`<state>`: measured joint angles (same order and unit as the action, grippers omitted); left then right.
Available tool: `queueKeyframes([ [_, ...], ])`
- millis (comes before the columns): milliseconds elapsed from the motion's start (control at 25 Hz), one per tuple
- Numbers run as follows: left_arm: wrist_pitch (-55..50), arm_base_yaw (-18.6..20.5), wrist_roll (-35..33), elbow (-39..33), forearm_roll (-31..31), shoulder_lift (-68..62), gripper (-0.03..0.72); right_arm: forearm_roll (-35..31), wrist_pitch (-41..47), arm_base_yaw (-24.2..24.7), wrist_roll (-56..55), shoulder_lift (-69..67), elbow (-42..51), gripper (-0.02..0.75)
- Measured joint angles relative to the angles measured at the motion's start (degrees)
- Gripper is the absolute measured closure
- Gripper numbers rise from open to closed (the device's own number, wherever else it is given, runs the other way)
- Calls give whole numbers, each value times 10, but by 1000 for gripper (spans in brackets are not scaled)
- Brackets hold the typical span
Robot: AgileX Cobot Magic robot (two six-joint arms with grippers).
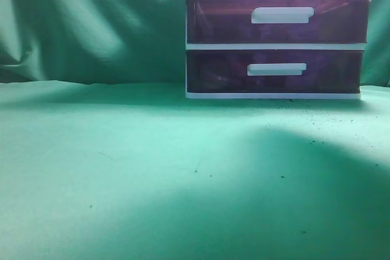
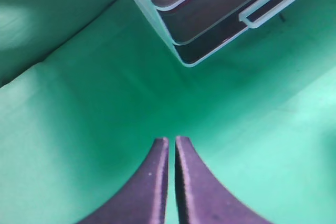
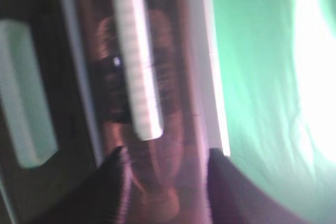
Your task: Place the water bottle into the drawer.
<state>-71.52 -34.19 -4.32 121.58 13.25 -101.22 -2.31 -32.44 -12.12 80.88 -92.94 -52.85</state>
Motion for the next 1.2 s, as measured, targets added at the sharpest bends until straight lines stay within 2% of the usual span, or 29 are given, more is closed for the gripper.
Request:
queueKeyframes([
  [80, -1, 0, 0, 0, -12, 9, 688, -44, 0, -21, 0, 30, 12, 506],
  [120, -1, 0, 0, 0, -18, 15, 688, -69, 1, -32, 0, 49, 20, 599],
  [240, -2, 0, 0, 0, -28, 49, 688, -143, 29, -73, -1, 106, 34, 738],
  [440, -5, 0, 10, 0, -43, 132, 688, -268, 184, -116, -1, 208, 35, 738],
  [600, -18, 0, 10, 0, -53, 207, 688, -424, 309, -124, -1, 279, 38, 738],
  [720, -7, 0, 3, -26, -60, 278, 688, -485, 390, -125, -3, 334, 38, 738],
  [840, 37, 0, 0, -111, -70, 378, 688, -517, 448, -125, -34, 376, 38, 738],
  [1200, 248, 0, 0, -529, -121, 687, 688, -524, 515, -125, -188, 465, 38, 738],
])
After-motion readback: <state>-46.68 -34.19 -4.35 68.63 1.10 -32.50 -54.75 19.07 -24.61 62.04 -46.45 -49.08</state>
